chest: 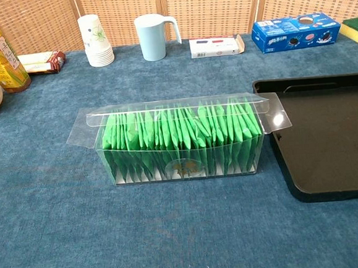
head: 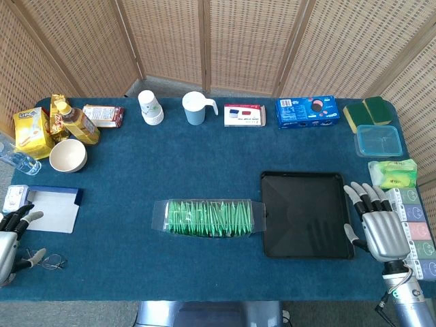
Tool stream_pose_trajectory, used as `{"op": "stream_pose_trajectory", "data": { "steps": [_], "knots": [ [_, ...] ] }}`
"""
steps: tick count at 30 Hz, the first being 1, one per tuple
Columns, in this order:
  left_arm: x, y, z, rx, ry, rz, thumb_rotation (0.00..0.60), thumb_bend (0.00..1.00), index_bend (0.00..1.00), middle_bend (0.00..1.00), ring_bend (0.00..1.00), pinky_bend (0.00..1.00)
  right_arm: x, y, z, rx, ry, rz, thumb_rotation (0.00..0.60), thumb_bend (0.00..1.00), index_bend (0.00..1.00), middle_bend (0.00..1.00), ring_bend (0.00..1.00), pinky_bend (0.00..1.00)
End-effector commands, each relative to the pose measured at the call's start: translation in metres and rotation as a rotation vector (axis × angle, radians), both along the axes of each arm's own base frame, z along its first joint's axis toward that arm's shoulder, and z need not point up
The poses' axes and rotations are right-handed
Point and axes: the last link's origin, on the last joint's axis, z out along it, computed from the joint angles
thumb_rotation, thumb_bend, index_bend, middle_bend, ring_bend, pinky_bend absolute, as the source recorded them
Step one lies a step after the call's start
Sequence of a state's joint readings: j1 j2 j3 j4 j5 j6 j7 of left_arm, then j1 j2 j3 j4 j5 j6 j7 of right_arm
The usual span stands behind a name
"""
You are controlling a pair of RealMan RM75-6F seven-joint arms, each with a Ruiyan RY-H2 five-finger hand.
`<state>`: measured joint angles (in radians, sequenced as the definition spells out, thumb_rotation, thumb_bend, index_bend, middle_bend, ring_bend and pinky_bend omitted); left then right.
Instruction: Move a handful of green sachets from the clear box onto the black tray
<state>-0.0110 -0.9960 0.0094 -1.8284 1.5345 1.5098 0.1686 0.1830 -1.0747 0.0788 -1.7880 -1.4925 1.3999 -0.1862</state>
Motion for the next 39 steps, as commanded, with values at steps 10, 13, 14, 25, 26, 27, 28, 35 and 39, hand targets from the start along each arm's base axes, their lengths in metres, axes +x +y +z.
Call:
{"op": "stream_pose_trajectory", "data": {
  "steps": [10,13,14,25,26,27,28,35,39],
  "knots": [
    [0.001,-0.004,0.005,0.012,-0.003,-0.008,0.6,0.16,0.24,0.16,0.19,0.35,0.013,-0.002,-0.006,0.029,-0.03,0.061,0.6,0.39,0.07,0.04,0.06,0.07],
    [0.002,-0.005,0.01,0.024,-0.005,-0.013,0.6,0.16,0.24,0.16,0.19,0.35,0.029,-0.005,-0.008,0.069,-0.075,0.116,0.6,0.38,0.07,0.04,0.06,0.07],
    [0.002,-0.005,0.011,0.027,-0.006,-0.014,0.6,0.16,0.24,0.16,0.19,0.35,0.033,-0.006,-0.01,0.085,-0.092,0.13,0.6,0.38,0.06,0.03,0.06,0.07],
    [0.004,-0.003,0.022,0.041,-0.017,-0.034,0.6,0.16,0.24,0.16,0.19,0.35,0.114,-0.023,-0.051,0.441,-0.233,0.356,0.6,0.36,0.05,0.03,0.06,0.06],
    [0.005,-0.002,0.022,0.037,-0.02,-0.036,0.6,0.16,0.24,0.16,0.19,0.35,0.124,-0.025,-0.058,0.476,-0.239,0.373,0.6,0.36,0.05,0.03,0.06,0.05],
    [0.005,-0.001,0.021,0.032,-0.023,-0.038,0.6,0.16,0.24,0.16,0.19,0.35,0.131,-0.027,-0.064,0.505,-0.241,0.385,0.6,0.35,0.05,0.03,0.06,0.05],
    [0.005,0.0,0.021,0.03,-0.024,-0.04,0.6,0.16,0.24,0.16,0.19,0.35,0.137,-0.027,-0.07,0.527,-0.24,0.397,0.6,0.35,0.05,0.03,0.06,0.05],
    [0.003,0.007,0.017,0.01,-0.033,-0.043,0.6,0.16,0.24,0.16,0.19,0.35,0.167,-0.044,-0.11,0.565,-0.159,0.451,0.6,0.34,0.04,0.03,0.06,0.05],
    [-0.003,0.009,0.012,-0.009,-0.044,-0.027,0.6,0.16,0.24,0.16,0.19,0.35,0.174,-0.049,-0.127,0.554,-0.126,0.443,0.6,0.34,0.04,0.03,0.06,0.05]
  ]
}}
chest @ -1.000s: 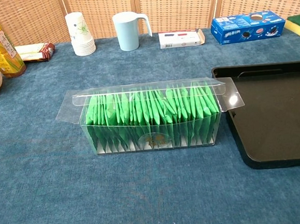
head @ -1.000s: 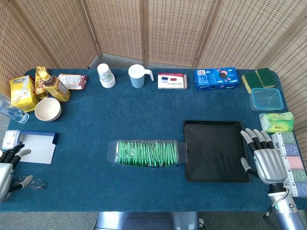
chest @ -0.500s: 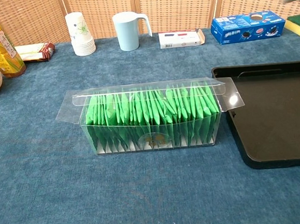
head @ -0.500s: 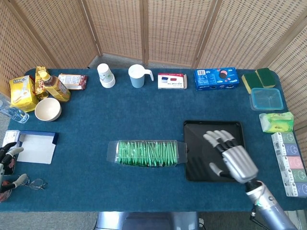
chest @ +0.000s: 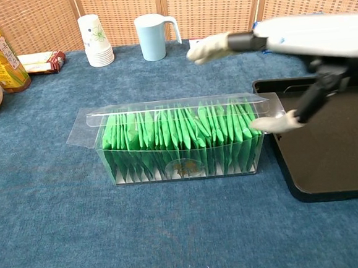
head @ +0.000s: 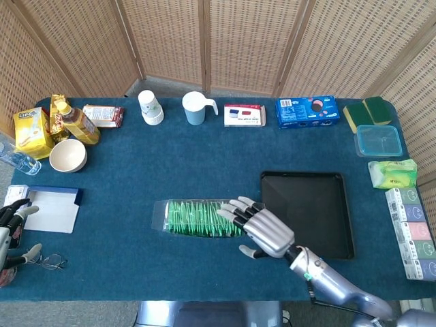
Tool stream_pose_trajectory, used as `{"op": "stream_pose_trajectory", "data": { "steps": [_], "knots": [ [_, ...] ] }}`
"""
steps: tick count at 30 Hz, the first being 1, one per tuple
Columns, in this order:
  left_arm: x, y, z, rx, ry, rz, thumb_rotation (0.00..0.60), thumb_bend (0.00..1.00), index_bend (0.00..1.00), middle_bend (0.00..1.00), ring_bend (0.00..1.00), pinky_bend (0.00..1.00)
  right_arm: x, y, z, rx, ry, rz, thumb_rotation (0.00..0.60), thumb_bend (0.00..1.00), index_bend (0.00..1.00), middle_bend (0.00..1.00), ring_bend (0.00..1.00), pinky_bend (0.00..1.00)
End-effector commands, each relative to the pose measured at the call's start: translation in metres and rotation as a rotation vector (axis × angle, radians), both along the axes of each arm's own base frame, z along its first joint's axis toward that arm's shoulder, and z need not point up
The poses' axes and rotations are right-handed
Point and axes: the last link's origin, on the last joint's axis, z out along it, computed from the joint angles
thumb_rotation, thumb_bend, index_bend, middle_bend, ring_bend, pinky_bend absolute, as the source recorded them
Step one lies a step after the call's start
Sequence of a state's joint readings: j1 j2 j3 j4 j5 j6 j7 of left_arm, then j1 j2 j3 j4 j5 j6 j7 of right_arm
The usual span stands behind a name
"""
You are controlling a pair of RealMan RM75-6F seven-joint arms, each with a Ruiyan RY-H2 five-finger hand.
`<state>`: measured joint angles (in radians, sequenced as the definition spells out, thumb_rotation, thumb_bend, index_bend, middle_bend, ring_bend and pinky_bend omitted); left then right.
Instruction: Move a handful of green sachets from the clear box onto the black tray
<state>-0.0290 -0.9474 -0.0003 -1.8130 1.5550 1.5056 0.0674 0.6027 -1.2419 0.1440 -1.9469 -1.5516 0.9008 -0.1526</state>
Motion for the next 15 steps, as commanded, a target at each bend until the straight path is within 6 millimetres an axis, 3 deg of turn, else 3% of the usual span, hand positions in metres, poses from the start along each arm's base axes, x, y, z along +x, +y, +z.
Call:
{"op": "stream_pose_trajectory", "data": {
  "steps": [1,15],
  "knots": [
    [-0.004,0.003,-0.004,-0.013,-0.008,0.01,0.6,0.16,0.24,0.16,0.19,0.35,0.013,-0.009,-0.021,-0.013,0.029,0.008,0.6,0.34,0.04,0.03,0.06,0.05],
    [-0.014,0.012,-0.01,-0.032,-0.023,0.025,0.6,0.16,0.24,0.16,0.19,0.35,0.027,-0.024,-0.053,-0.047,0.101,-0.008,0.6,0.34,0.02,0.03,0.07,0.05]
  ]
}}
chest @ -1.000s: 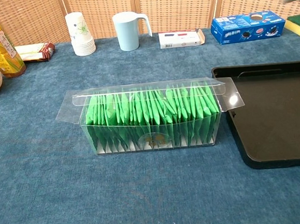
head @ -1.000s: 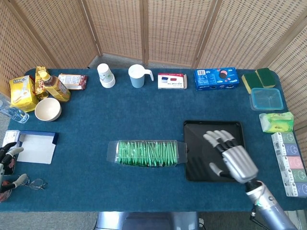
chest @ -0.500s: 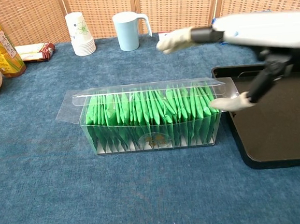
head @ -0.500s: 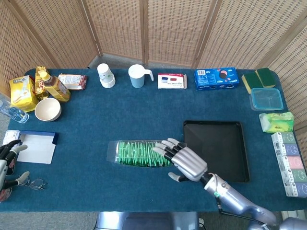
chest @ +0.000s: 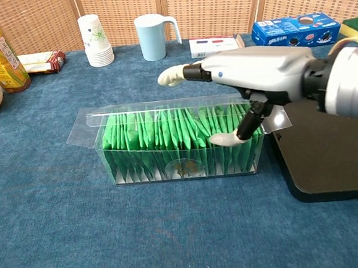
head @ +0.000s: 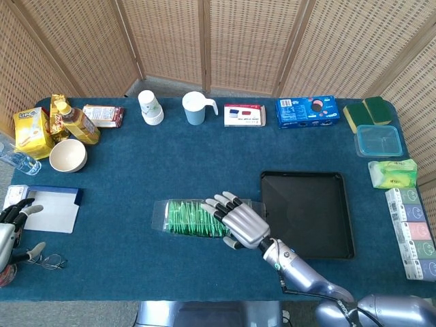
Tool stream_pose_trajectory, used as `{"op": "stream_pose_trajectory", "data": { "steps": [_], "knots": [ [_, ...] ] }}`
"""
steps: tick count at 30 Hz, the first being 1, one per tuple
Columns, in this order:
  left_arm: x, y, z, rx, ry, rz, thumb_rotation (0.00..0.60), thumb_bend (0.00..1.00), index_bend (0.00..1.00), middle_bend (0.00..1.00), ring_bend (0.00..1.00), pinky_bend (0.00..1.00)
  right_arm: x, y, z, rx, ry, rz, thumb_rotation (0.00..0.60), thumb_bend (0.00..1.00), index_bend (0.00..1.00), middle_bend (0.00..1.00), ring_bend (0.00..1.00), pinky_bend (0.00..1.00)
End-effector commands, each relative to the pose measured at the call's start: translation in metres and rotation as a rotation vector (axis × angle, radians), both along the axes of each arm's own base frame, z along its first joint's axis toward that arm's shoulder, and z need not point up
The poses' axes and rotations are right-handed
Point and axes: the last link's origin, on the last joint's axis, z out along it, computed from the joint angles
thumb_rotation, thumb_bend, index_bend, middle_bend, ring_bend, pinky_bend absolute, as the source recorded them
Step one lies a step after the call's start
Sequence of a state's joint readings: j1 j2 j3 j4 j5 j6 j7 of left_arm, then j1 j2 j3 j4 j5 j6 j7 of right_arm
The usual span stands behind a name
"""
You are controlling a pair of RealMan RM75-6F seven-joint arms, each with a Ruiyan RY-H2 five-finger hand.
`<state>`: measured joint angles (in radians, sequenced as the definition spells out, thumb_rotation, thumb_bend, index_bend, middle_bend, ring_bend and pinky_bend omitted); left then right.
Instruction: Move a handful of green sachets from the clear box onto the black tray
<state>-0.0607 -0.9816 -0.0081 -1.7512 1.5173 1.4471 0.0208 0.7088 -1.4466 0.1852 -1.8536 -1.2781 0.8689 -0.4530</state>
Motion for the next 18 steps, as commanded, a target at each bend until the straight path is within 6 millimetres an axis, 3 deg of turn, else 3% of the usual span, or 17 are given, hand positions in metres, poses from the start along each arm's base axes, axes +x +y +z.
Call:
{"op": "stream_pose_trajectory", "data": {
  "steps": [1,10,18],
  "knots": [
    [-0.001,0.002,-0.001,-0.002,-0.004,0.0,0.6,0.16,0.24,0.16,0.19,0.35,0.004,-0.004,-0.004,-0.007,0.009,0.0,0.6,0.34,0.02,0.03,0.07,0.05],
    [-0.005,0.006,-0.004,-0.012,-0.012,0.004,0.6,0.16,0.24,0.16,0.19,0.35,0.017,-0.02,-0.006,-0.033,0.022,-0.003,0.6,0.35,0.06,0.04,0.07,0.05],
    [-0.008,0.007,-0.005,-0.014,-0.015,0.01,0.6,0.16,0.24,0.16,0.19,0.35,0.022,-0.031,0.002,-0.036,0.042,-0.015,0.6,0.44,0.11,0.05,0.1,0.05]
  ]
}}
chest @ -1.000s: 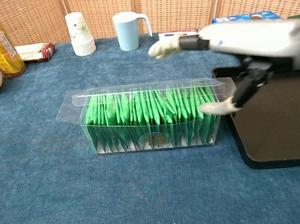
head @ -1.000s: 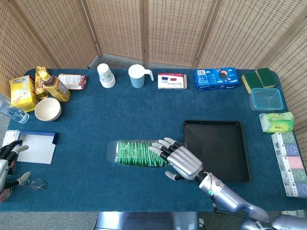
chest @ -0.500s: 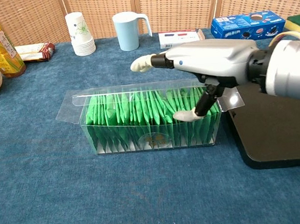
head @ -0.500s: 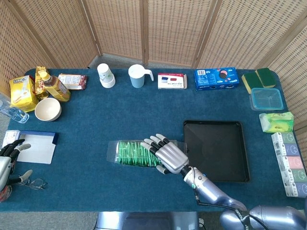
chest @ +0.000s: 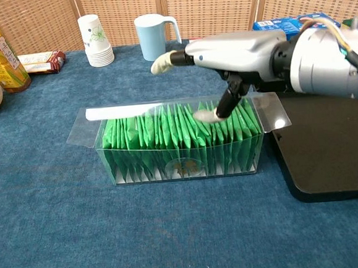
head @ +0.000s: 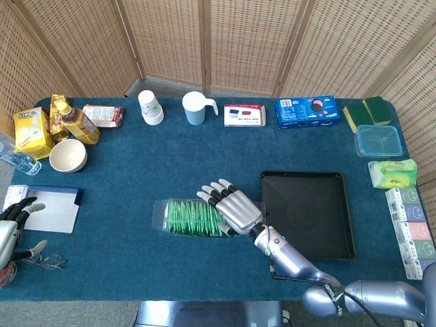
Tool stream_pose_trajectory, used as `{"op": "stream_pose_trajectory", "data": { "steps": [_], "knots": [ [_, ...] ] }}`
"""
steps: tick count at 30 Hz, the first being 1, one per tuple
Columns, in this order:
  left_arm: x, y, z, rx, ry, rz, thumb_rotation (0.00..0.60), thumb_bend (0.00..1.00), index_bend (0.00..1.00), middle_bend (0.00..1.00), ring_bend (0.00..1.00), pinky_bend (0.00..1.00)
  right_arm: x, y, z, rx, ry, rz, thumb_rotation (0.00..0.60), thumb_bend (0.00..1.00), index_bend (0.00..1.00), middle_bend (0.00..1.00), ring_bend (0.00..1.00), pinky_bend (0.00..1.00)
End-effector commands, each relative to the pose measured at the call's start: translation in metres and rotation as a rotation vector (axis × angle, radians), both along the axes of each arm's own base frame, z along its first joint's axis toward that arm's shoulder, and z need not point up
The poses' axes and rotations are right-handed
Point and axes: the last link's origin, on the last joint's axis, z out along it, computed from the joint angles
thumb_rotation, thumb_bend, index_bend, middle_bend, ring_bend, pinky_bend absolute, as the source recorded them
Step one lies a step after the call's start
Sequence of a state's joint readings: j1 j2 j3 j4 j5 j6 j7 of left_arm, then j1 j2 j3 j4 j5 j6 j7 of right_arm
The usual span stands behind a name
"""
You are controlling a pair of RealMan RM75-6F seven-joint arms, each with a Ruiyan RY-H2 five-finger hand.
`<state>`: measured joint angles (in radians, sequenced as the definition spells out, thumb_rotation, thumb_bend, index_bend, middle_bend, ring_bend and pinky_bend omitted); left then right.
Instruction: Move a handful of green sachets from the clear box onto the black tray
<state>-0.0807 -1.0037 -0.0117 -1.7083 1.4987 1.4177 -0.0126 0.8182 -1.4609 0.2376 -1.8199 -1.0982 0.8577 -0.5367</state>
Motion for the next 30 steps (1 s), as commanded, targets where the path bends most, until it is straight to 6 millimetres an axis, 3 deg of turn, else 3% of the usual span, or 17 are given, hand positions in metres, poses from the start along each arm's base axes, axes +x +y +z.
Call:
{"op": "stream_pose_trajectory", "data": {
  "steps": [1,9,17,30],
  "knots": [
    [0.0,0.0,-0.001,-0.001,-0.003,-0.002,0.6,0.16,0.24,0.16,0.19,0.35,0.003,-0.003,0.004,0.002,0.012,0.005,0.6,0.44,0.12,0.05,0.1,0.05],
    [0.002,0.0,0.001,0.009,-0.006,-0.011,0.6,0.16,0.24,0.16,0.19,0.35,0.009,-0.012,0.013,0.019,0.014,-0.019,0.6,0.59,0.25,0.05,0.13,0.05],
    [0.002,0.0,0.003,0.016,-0.011,-0.019,0.6,0.16,0.24,0.15,0.19,0.35,0.013,-0.023,0.026,0.031,-0.004,-0.055,0.6,0.63,0.33,0.05,0.17,0.05],
    [0.005,0.001,0.005,0.022,-0.011,-0.03,0.6,0.16,0.24,0.15,0.19,0.35,0.018,-0.047,0.033,0.016,-0.032,-0.099,0.6,0.66,0.59,0.15,0.27,0.05]
  ]
}}
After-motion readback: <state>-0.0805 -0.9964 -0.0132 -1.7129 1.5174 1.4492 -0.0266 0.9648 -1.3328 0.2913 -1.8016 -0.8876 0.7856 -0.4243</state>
